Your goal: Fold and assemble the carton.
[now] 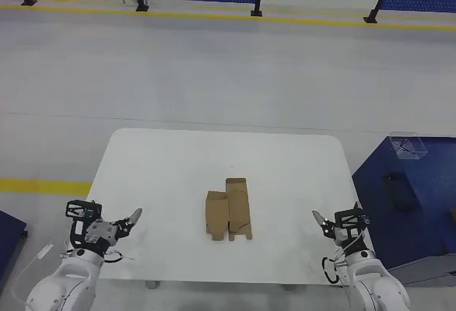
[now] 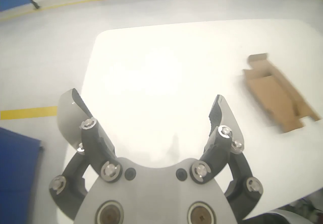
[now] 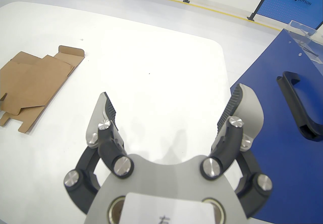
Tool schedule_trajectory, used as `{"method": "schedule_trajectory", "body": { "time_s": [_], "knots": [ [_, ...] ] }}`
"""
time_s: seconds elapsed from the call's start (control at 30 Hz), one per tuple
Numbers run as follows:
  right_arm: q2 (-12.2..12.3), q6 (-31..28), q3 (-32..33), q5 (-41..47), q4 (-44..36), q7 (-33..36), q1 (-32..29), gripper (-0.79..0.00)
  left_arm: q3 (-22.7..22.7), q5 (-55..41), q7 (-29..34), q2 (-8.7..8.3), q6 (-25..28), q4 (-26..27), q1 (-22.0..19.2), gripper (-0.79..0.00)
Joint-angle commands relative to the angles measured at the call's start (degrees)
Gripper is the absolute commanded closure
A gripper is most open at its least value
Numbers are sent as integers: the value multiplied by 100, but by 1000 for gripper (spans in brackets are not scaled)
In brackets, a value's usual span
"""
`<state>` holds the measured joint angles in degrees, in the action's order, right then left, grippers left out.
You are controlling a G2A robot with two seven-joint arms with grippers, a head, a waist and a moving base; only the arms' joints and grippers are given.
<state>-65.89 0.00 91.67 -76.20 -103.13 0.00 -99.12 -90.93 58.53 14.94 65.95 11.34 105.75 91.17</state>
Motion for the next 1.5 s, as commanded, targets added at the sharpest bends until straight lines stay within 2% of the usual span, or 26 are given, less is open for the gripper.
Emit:
{"method": "schedule_trajectory", "body": {
  "time_s": [0.0,0.1,0.17,0.23,0.4,0.57,0.63,0.97,1.1,1.27,1.47],
  "knots": [
    [0,0,0,0,0,0,0,-785,130,-1587,1199,-4,635,-96,-558,-785],
    [0,0,0,0,0,0,0,-785,641,-3107,2724,20,799,-647,-1616,-785],
    [0,0,0,0,0,0,0,-785,970,-4053,3502,49,950,-1219,-2273,-785],
    [0,0,0,0,0,0,0,-785,1282,-4578,4194,74,1043,-1803,-2873,-785],
    [0,0,0,0,0,0,0,-785,2110,-4678,4402,214,1227,-3156,-3796,-785],
    [0,0,0,0,0,0,0,-785,3048,-4617,4445,453,1120,-4449,-4426,-785],
    [0,0,0,0,0,0,0,-785,3197,-4456,4251,501,1104,-4719,-4561,-785],
    [0,0,0,0,0,0,0,-785,3197,-4456,4251,501,1104,-4719,-4561,-785],
    [0,0,0,0,0,0,0,-785,3084,-5191,4298,508,1141,-4541,-4396,-785],
    [0,0,0,0,0,0,0,-785,3199,-5886,4493,590,1240,-5019,-4546,-785],
    [0,0,0,0,0,0,0,-785,3713,-5748,4397,785,1237,-5705,-4889,-785]
  ]
}}
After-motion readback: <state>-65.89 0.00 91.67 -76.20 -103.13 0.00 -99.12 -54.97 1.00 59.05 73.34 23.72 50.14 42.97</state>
